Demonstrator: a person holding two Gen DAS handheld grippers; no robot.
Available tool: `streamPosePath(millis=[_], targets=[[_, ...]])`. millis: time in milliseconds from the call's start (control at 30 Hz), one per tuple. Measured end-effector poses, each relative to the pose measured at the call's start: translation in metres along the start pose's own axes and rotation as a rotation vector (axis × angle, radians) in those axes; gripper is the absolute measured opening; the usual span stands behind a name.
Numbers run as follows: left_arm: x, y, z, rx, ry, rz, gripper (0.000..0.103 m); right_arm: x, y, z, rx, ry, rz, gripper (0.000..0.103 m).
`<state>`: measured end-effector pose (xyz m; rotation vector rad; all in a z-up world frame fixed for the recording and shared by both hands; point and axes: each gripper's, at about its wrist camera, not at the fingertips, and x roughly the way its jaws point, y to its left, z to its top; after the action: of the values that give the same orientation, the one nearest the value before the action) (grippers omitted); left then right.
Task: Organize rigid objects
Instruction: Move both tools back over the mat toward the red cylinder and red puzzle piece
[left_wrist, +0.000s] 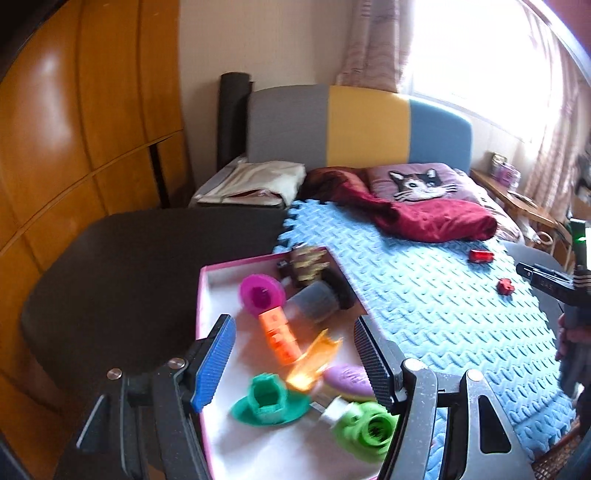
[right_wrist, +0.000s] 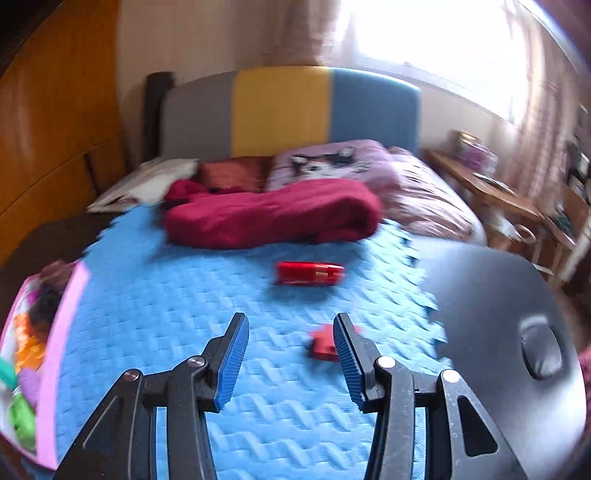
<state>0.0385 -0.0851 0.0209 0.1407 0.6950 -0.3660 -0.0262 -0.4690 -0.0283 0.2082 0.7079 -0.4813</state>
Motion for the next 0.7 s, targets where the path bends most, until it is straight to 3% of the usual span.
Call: streamPosePath(millis=[133,267,500,700], targets=[[0.012,-0.024,0.012,0.028,0.020,-0.051,0.067,0.012,-0.049,-0.001,0.220,0.062,-0.079,0.048],[0.025,-0.055,0.021,0.063,0.041,-0.104,0.067,0.016,-0.071,-0.002,0.321,0.089,-0.077,0.048],[0.063,-0.113,0.040,0.123,0.119,-0.193,0.068,0.014,-0.077,-0.003,0.379,0.097,-0.063,0.048],[0.104,-0.167,0.063,0.120,0.202,-0.298,0.085,0.009,-0.086,-0.002,0.442,0.089,-0.043,0.048]])
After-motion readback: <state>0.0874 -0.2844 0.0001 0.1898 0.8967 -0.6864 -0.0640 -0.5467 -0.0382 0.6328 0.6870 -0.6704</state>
